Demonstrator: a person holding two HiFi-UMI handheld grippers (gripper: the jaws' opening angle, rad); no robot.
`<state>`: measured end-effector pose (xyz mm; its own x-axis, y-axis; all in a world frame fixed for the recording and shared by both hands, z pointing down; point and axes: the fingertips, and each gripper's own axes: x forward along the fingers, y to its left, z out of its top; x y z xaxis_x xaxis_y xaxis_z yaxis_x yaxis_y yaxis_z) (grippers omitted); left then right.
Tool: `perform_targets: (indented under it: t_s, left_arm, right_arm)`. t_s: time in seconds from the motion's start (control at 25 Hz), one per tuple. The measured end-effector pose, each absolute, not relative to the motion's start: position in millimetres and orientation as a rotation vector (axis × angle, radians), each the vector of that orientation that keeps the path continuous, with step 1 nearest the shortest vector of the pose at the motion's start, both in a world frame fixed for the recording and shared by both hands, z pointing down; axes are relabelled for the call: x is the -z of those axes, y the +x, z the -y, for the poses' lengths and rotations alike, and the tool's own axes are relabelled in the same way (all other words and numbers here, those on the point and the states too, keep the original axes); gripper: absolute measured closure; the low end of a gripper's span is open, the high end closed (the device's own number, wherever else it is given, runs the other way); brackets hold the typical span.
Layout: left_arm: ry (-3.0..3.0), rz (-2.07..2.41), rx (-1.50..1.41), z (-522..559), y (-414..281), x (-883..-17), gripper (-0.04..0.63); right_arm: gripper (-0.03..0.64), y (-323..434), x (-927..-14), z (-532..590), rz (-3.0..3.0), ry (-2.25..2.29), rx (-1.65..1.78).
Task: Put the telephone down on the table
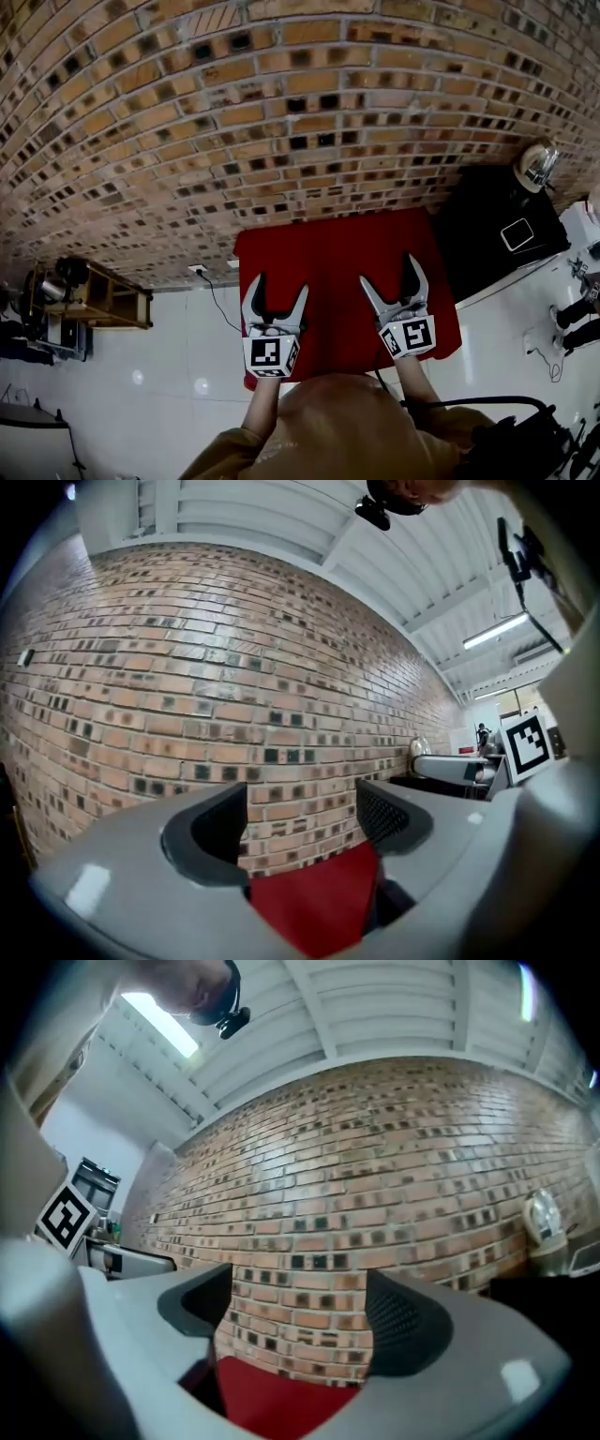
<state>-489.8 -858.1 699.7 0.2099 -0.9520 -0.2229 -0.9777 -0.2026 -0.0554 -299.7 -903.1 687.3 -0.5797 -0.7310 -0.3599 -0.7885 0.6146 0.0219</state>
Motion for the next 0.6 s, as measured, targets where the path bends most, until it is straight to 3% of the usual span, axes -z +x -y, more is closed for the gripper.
perform_targets:
  t_s: [0.28, 0.6]
  left_arm:
    - [-2.351, -1.749, -0.17, 866, -453, -693, 0.229]
    - [-2.371, -1.775, -0.135, 865, -463, -702, 0.229]
  right_arm:
    - [0.187, -251, -699, 902, -2.469, -1.405, -0.221]
    - [0.19, -285, -702, 894, -2.565, -1.326, -0.341]
